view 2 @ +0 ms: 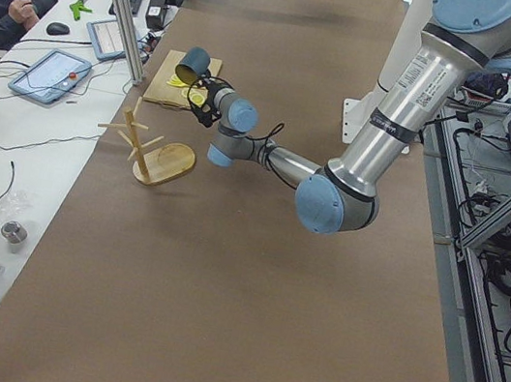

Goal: Hang cup on storage rack
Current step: 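Lift the blue mug with the left gripper toward the wooden mug stand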

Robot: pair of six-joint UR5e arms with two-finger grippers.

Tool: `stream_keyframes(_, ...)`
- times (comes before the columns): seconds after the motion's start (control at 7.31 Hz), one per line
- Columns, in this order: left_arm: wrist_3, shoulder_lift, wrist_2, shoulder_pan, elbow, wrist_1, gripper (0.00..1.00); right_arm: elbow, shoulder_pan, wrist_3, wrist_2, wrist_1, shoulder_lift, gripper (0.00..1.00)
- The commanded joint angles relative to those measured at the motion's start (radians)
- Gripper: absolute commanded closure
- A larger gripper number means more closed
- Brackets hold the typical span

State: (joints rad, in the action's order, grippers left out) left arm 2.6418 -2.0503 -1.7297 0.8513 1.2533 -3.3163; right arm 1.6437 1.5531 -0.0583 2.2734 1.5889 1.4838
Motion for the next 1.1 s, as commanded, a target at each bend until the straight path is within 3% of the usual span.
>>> stream_keyframes(0.0, 0.078, 0.004, 0.135, 0.012, -0.056, -0.029, 1.0, 0.001, -0.001, 0.0, 0.0, 0.0, 0.001, 0.0)
stream_keyframes(0.14, 0.081, 0.004, 0.192, 0.009, -0.077, -0.026, 1.0, 0.005, -0.001, 0.001, 0.0, 0.0, 0.001, 0.0)
stream_keyframes(0.55, 0.163, -0.059, 0.248, 0.005, -0.158, -0.023, 1.0, 0.007, -0.001, 0.0, -0.002, 0.0, 0.001, 0.0)
stream_keyframes(0.96, 0.25, -0.07, 0.24, 0.006, -0.189, -0.034, 1.0, 0.005, -0.001, 0.0, -0.002, 0.0, 0.003, 0.0)
